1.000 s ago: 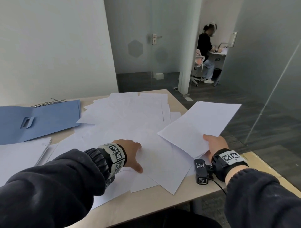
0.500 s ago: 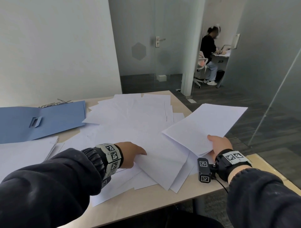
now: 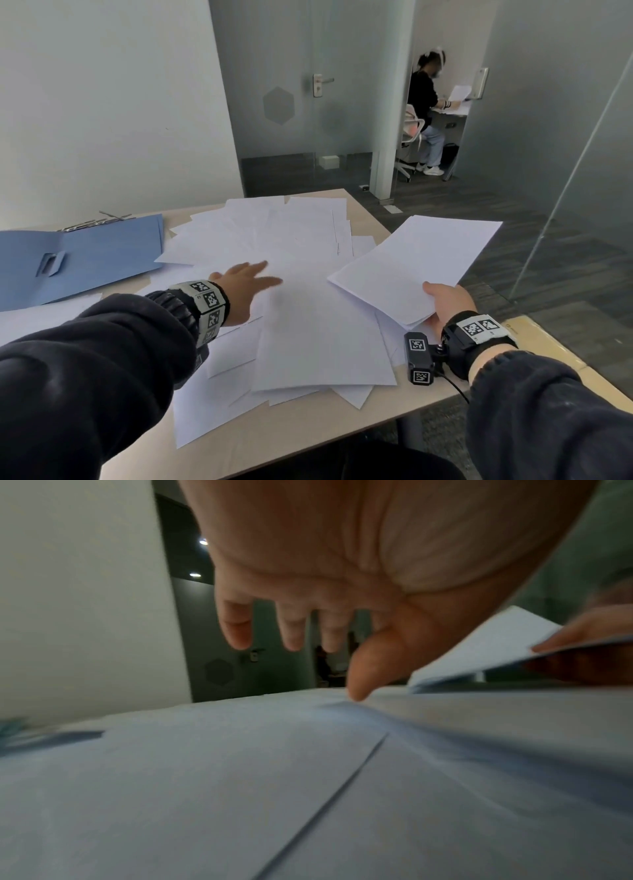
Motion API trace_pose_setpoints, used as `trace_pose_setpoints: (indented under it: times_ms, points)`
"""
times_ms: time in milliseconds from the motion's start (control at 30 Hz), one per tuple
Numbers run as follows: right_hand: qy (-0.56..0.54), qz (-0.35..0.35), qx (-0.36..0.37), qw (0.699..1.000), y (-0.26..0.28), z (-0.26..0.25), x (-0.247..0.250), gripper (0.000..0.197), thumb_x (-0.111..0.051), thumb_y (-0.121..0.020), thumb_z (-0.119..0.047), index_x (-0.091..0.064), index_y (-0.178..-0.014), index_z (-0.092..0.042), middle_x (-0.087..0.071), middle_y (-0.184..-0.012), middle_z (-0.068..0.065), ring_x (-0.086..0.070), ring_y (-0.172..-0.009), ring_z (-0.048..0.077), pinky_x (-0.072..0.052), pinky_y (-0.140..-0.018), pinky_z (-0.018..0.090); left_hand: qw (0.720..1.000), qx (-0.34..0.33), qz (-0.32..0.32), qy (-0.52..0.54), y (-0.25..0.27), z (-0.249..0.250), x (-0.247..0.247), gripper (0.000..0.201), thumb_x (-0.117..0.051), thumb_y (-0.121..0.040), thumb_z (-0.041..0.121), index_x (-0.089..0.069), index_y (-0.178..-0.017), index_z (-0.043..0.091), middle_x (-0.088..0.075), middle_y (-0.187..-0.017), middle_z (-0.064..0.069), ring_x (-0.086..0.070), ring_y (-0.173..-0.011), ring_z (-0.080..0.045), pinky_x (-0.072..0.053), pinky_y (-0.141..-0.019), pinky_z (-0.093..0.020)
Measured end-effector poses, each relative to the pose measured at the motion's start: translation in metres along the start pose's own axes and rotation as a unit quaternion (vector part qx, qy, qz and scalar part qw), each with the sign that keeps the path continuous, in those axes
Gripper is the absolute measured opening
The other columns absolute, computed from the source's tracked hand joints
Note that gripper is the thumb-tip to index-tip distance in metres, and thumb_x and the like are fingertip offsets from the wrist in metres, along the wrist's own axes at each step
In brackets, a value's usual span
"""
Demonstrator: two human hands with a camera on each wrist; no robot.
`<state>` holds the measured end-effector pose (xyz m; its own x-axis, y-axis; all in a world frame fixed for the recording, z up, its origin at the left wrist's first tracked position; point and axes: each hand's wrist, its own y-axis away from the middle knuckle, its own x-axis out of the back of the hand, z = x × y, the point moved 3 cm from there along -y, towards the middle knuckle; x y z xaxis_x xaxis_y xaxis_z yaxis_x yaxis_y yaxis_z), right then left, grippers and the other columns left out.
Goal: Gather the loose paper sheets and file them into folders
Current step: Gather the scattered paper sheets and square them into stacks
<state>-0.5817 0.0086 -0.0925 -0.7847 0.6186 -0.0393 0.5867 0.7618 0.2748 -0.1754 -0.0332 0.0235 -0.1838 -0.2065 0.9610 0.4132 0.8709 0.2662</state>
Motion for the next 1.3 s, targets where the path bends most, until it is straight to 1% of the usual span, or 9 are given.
trace_pose_setpoints:
  times_ms: [100, 167, 333, 467, 600, 733, 967, 1133, 1300]
  points:
    - [0.001, -0.004, -0.002, 1.0, 0.014, -0.008, -0.005, 0.031, -0.073, -0.059, -0.029, -0.069, -0.088, -0.016, -0.075, -0.102, 0.008, -0.07, -0.098, 0.037, -0.052, -0.097, 0.061, 0.99, 0.109, -0.041, 0.081, -0.016, -0.013, -0.004, 0.074, -0.042, -0.091, 0.011, -0.015, -0.157, 0.032, -0.024, -0.162, 0.001, -0.032, -0.145, -0.025, -0.032, -0.115, -0.037]
    - [0.0, -0.005, 0.006, 1.0, 0.022, -0.013, -0.009, 0.024, -0.071, -0.064, -0.026, -0.067, -0.086, -0.017, -0.074, -0.105, 0.009, -0.068, -0.101, 0.037, -0.05, -0.099, 0.059, 0.985, 0.142, -0.058, 0.084, -0.028, -0.012, -0.01, 0.055, -0.044, -0.099, 0.032, -0.036, -0.151, 0.019, -0.038, -0.156, -0.006, -0.039, -0.14, -0.026, -0.033, -0.112, -0.033]
    - [0.028, -0.008, 0.016, 0.999, 0.021, -0.013, -0.011, 0.02, -0.073, -0.071, -0.021, -0.065, -0.089, -0.015, -0.073, -0.106, 0.01, -0.068, -0.101, 0.036, -0.049, -0.101, 0.057, 0.985, 0.139, -0.085, 0.051, -0.054, 0.014, -0.025, 0.078, -0.044, -0.086, 0.075, -0.057, -0.13, 0.012, -0.057, -0.135, -0.009, -0.053, -0.124, -0.028, -0.041, -0.104, -0.035]
    - [0.06, -0.021, 0.026, 0.998, 0.002, -0.004, -0.01, 0.042, -0.071, -0.056, -0.029, -0.066, -0.093, -0.01, -0.074, -0.101, 0.012, -0.069, -0.097, 0.035, -0.052, -0.097, 0.058, 0.988, 0.124, -0.062, 0.068, -0.066, 0.032, -0.025, 0.09, -0.056, -0.077, 0.077, -0.043, -0.144, 0.019, -0.044, -0.146, -0.007, -0.045, -0.134, -0.027, -0.037, -0.11, -0.04]
    - [0.077, -0.033, 0.039, 0.996, 0.025, -0.017, -0.018, 0.01, -0.068, -0.075, -0.016, -0.063, -0.083, -0.016, -0.072, -0.104, 0.015, -0.067, -0.101, 0.037, -0.05, -0.099, 0.059, 0.984, 0.132, -0.058, 0.101, -0.078, 0.04, -0.021, 0.093, -0.058, -0.076, 0.078, -0.041, -0.146, 0.019, -0.044, -0.148, -0.006, -0.044, -0.134, -0.026, -0.036, -0.11, -0.039]
    - [0.069, -0.035, 0.041, 0.996, 0.031, -0.023, -0.02, 0.012, -0.065, -0.086, -0.004, -0.063, -0.083, -0.015, -0.07, -0.106, 0.017, -0.066, -0.106, 0.04, -0.048, -0.102, 0.057, 0.983, 0.128, -0.048, 0.127, -0.087, 0.047, -0.02, 0.09, -0.069, -0.074, 0.069, -0.042, -0.144, 0.019, -0.047, -0.144, -0.004, -0.047, -0.13, -0.026, -0.039, -0.107, -0.038]
    - [0.081, -0.047, 0.038, 0.995, 0.022, -0.019, -0.02, 0.02, -0.064, -0.062, -0.022, -0.063, -0.082, -0.016, -0.071, -0.11, 0.017, -0.066, -0.104, 0.038, -0.049, -0.101, 0.057, 0.967, 0.17, -0.047, 0.182, -0.087, 0.005, -0.013, 0.107, -0.07, -0.069, 0.073, -0.025, -0.154, 0.025, -0.036, -0.156, -0.005, -0.038, -0.14, -0.028, -0.032, -0.114, -0.041]
    - [0.11, -0.039, 0.025, 0.993, 0.019, -0.02, -0.024, 0.009, -0.065, -0.088, -0.002, -0.064, -0.092, -0.01, -0.069, -0.115, 0.022, -0.065, -0.107, 0.04, -0.048, -0.103, 0.056, 0.942, 0.271, -0.041, 0.194, -0.07, -0.059, -0.016, 0.103, -0.066, -0.084, 0.061, -0.013, -0.158, 0.014, -0.024, -0.162, -0.012, -0.026, -0.147, -0.031, -0.024, -0.119, -0.039]
    - [0.145, -0.028, 0.016, 0.989, 0.015, -0.021, -0.026, 0.012, -0.065, -0.091, -0.004, -0.062, -0.103, -0.007, -0.068, -0.116, 0.02, -0.064, -0.109, 0.038, -0.048, -0.103, 0.054, 0.96, 0.255, -0.041, 0.106, -0.059, -0.067, -0.027, 0.096, -0.061, -0.081, 0.071, -0.03, -0.152, 0.013, -0.041, -0.152, -0.01, -0.042, -0.137, -0.03, -0.035, -0.111, -0.038]
